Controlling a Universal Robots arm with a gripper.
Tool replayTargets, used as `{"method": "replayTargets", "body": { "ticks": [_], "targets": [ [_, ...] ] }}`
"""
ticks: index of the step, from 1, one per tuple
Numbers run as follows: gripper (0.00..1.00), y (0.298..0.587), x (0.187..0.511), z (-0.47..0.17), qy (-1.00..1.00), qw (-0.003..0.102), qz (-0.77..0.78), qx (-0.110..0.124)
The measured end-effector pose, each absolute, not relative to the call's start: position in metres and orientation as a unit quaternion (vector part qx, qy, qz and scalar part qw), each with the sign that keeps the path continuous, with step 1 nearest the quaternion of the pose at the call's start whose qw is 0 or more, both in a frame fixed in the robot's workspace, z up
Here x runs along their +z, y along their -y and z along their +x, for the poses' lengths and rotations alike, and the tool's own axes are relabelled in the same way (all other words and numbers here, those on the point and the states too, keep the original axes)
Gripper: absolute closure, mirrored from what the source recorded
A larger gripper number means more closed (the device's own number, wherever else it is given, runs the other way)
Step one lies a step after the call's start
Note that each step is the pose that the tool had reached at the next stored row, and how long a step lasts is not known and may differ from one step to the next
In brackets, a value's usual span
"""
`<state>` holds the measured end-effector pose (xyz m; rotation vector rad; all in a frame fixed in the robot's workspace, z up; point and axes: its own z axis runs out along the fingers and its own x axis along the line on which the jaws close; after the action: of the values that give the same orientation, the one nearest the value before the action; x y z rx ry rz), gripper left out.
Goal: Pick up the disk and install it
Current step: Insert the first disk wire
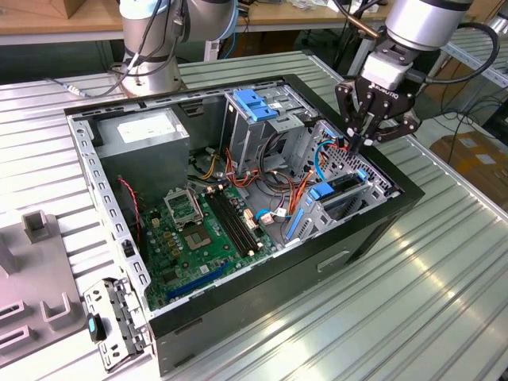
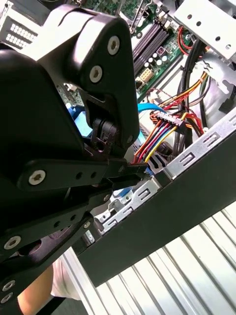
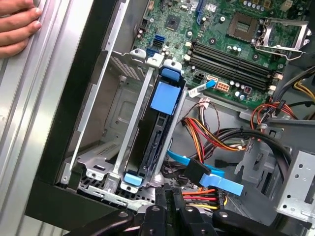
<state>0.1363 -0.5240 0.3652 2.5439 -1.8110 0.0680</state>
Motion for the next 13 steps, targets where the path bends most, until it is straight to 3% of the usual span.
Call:
{"method": "replayTargets", "body": {
  "ticks": [13],
  "targets": [
    [0.84, 0.524, 0.3645, 0.1338, 0.605, 0.01, 0.796, 0.022]
  ]
}}
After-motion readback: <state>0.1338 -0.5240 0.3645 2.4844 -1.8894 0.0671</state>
